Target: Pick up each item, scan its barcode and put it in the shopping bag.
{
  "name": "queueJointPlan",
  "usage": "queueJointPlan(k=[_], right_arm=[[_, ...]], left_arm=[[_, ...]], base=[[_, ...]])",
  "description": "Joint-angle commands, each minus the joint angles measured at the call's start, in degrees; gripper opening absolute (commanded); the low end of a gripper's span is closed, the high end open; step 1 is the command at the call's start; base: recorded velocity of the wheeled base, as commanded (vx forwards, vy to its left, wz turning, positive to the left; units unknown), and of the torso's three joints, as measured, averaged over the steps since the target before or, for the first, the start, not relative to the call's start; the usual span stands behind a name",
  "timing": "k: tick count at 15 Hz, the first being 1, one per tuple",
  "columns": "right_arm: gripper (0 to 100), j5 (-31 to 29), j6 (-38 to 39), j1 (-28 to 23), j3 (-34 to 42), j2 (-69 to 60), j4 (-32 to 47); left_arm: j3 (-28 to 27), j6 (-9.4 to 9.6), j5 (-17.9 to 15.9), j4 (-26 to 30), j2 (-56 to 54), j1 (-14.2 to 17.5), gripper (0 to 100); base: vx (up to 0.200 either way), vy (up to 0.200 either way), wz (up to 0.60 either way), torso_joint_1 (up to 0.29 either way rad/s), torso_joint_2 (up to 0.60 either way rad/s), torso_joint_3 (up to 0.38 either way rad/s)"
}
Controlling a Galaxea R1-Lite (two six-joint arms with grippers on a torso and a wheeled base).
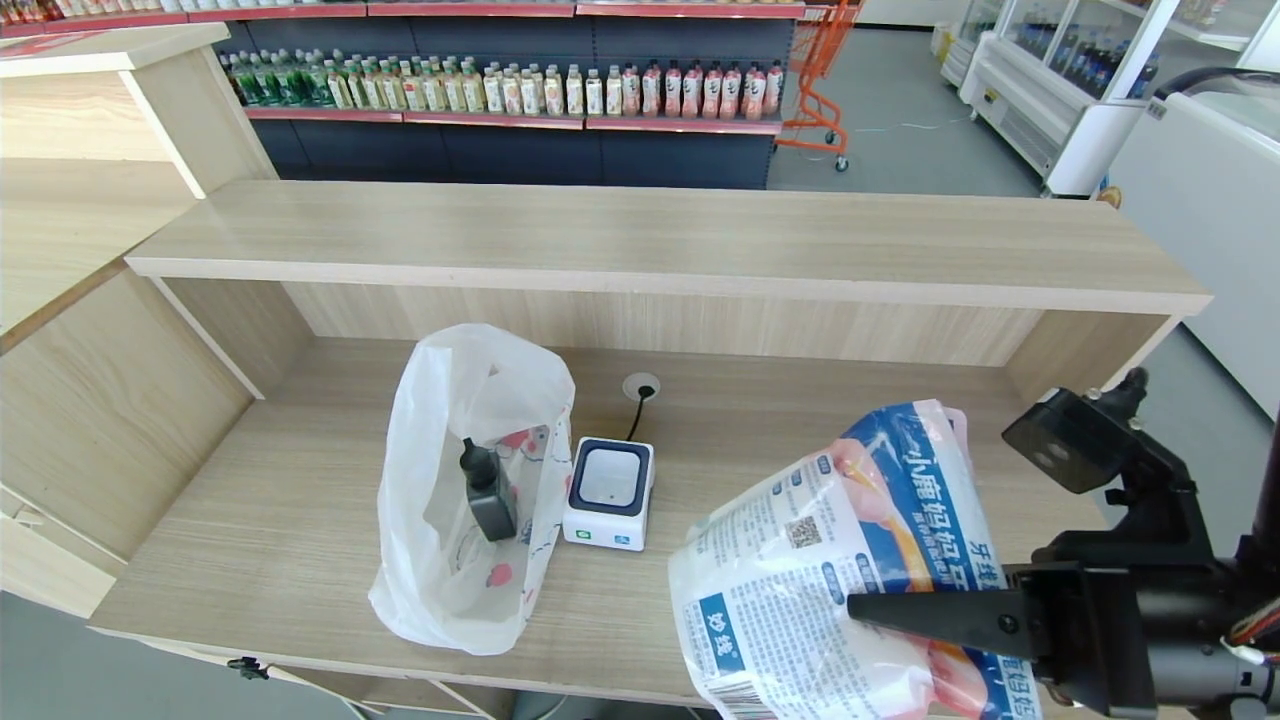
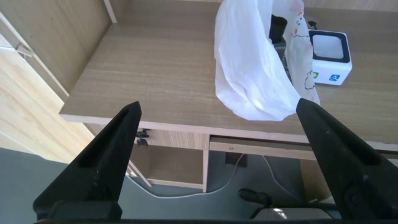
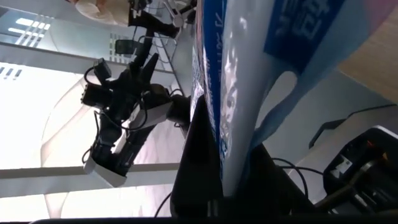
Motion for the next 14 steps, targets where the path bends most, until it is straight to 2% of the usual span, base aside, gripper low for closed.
queueJointPlan(k=[1,9,11,13,14], right_arm=[[0,0.0,-0.1,0.0,0.1,0.5,0.0],[0,-0.1,-2.4,-0.4,-0.1,0.1,-0.1],[0,-0.1,-9.6,-1.8,-0.1,-1.7,0.1],[0,-3.0,-29.7,-9.3,-0.4,-3.9,0.3],[0,-5.3,-34.8,-11.6,-0.4,-4.5,0.2]], left_arm=[[0.0,-0.03,0.0,0.0,0.0,-0.1,100],[0.0,0.06,0.0,0.0,0.0,0.0,100],[0.0,-0.03,0.0,0.0,0.0,0.0,100],[0.0,-0.03,0.1,0.0,0.0,0.0,100],[0.0,-0.03,0.0,0.0,0.1,0.0,100]], base=[[0.000,0.000,0.00,0.000,0.00,0.000],[0.000,0.000,0.00,0.000,0.00,0.000],[0.000,0.000,0.00,0.000,0.00,0.000],[0.000,0.000,0.00,0.000,0.00,0.000],[0.000,0.000,0.00,0.000,0.00,0.000]])
